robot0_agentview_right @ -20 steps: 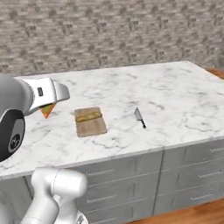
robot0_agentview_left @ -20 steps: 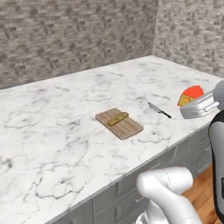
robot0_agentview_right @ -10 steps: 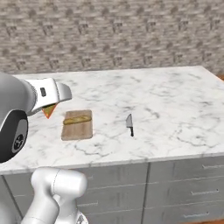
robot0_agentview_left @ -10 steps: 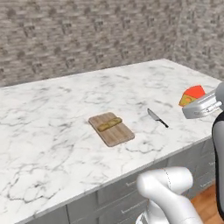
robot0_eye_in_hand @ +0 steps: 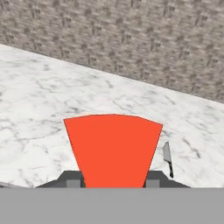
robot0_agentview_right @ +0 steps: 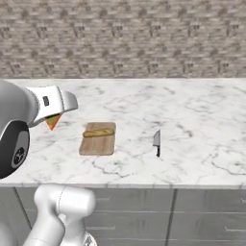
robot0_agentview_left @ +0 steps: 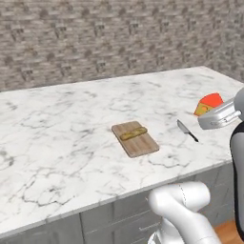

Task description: Retrieve the sausage and cheese from the fridge and place them on the cutting board on the counter.

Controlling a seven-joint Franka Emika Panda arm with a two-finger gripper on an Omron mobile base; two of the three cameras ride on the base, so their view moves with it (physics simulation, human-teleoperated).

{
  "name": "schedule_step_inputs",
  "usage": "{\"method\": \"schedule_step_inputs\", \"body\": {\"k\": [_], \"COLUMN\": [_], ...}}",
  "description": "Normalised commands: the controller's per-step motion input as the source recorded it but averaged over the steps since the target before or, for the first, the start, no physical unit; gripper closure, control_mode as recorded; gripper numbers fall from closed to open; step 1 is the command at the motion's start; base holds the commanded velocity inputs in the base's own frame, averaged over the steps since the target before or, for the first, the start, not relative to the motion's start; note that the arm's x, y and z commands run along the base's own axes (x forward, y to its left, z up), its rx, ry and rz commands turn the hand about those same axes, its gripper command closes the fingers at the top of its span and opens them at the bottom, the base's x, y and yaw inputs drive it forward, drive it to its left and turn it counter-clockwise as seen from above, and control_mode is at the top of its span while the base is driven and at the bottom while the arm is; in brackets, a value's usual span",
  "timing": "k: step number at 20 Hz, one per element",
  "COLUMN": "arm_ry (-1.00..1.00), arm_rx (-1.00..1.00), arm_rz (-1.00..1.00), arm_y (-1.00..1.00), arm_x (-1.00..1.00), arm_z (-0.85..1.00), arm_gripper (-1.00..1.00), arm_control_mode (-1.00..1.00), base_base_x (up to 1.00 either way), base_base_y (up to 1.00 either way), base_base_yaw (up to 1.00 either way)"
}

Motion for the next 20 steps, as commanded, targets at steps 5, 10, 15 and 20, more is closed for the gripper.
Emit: {"method": "schedule_step_inputs", "body": {"k": [5, 10, 15, 20], "arm_ry": [0.00, 0.00, 0.00, 0.14], "arm_rx": [0.00, 0.00, 0.00, -0.02], "arm_rz": [0.00, 0.00, 0.00, 0.00], "arm_y": [0.00, 0.00, 0.00, 0.00], "arm_x": [0.00, 0.00, 0.00, 0.62], "arm_z": [0.00, 0.00, 0.00, -0.17], "arm_gripper": [1.00, 1.00, 1.00, 1.00], "arm_control_mode": [1.00, 1.00, 1.00, -1.00], "base_base_x": [0.47, 0.68, 0.88, 0.14], "base_base_y": [0.00, 0.00, -0.09, 0.00], "base_base_yaw": [0.12, 0.11, 0.10, 0.00]}}
